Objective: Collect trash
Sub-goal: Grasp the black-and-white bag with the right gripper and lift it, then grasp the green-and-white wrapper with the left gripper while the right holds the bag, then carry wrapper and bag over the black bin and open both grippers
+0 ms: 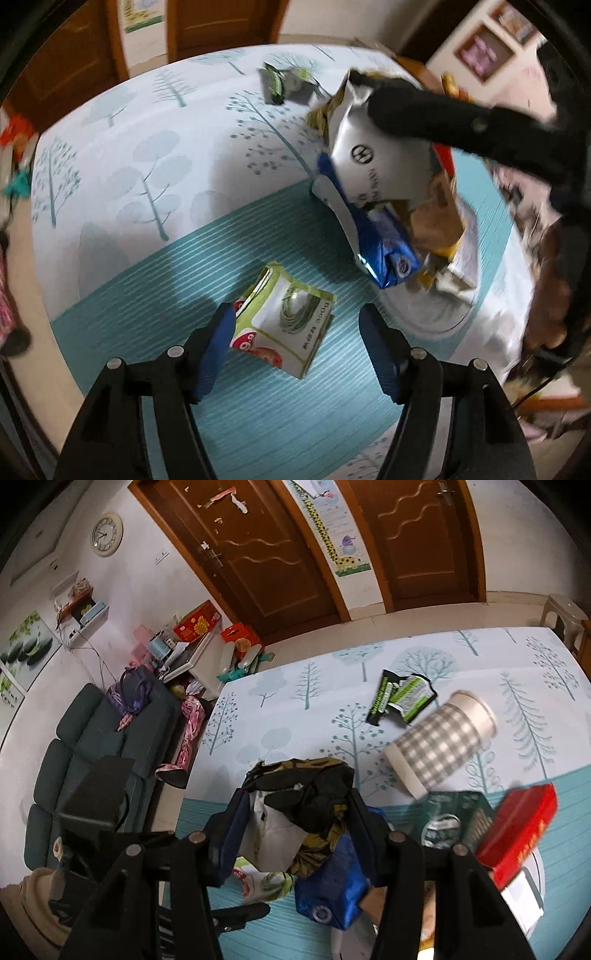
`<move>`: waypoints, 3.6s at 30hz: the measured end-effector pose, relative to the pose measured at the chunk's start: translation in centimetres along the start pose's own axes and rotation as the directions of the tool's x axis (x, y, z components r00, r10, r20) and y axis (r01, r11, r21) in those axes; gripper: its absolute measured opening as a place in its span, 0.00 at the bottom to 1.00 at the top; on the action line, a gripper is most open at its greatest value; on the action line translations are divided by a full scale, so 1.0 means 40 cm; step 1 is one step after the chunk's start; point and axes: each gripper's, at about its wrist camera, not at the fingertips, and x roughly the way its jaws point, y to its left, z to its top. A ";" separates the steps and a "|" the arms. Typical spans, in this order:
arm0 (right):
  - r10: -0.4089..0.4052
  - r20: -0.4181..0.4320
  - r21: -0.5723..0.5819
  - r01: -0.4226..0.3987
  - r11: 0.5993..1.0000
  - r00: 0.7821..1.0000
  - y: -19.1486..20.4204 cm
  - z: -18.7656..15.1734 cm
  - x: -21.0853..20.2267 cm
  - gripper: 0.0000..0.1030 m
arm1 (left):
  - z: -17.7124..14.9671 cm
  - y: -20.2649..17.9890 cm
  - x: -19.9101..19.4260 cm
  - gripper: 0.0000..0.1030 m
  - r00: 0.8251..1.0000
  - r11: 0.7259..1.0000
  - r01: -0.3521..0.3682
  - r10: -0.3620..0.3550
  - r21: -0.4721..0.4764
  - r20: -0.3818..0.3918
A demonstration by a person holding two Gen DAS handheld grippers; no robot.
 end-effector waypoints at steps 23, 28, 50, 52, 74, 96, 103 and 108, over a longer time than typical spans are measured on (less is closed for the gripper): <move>0.002 0.045 0.089 -0.006 0.996 0.999 -0.056 -0.118 -0.155 0.51 | 0.053 -0.026 0.062 0.65 0.982 0.980 -0.159 0.170 0.120 -0.088; 0.004 0.033 0.107 -0.007 0.994 0.999 -0.064 -0.158 -0.172 0.51 | 0.051 -0.041 0.057 0.35 0.980 0.978 -0.176 0.184 0.113 -0.074; 0.039 -0.027 0.067 -0.037 0.997 0.999 -0.098 -0.413 -0.405 0.51 | -0.256 -0.429 -0.191 0.13 0.977 0.973 -0.092 0.130 -0.214 0.169; 0.046 -0.026 0.049 -0.045 0.998 0.999 -0.109 -0.449 -0.442 0.51 | -0.295 -0.487 -0.211 0.13 0.967 0.965 -0.101 0.152 -0.242 0.203; 0.071 -0.114 0.018 -0.069 0.997 0.991 -0.316 -0.875 -0.752 0.51 | -0.631 -0.991 -0.092 0.13 0.955 0.927 -0.103 0.194 -0.362 0.224; -0.076 -0.298 0.253 0.156 0.955 0.951 -0.591 -1.321 -0.221 0.54 | -0.855 -0.865 0.562 0.37 0.980 0.940 -0.124 0.166 -0.319 0.107; -0.063 -0.360 0.286 0.175 0.942 0.931 -0.639 -1.425 -0.063 0.58 | -0.892 -0.799 0.683 0.75 0.976 0.933 -0.163 0.200 -0.321 0.087; -0.098 -0.343 0.267 0.197 0.943 0.934 -0.644 -1.432 -0.048 0.60 | -0.906 -0.782 0.690 0.80 0.972 0.931 -0.177 0.216 -0.320 0.090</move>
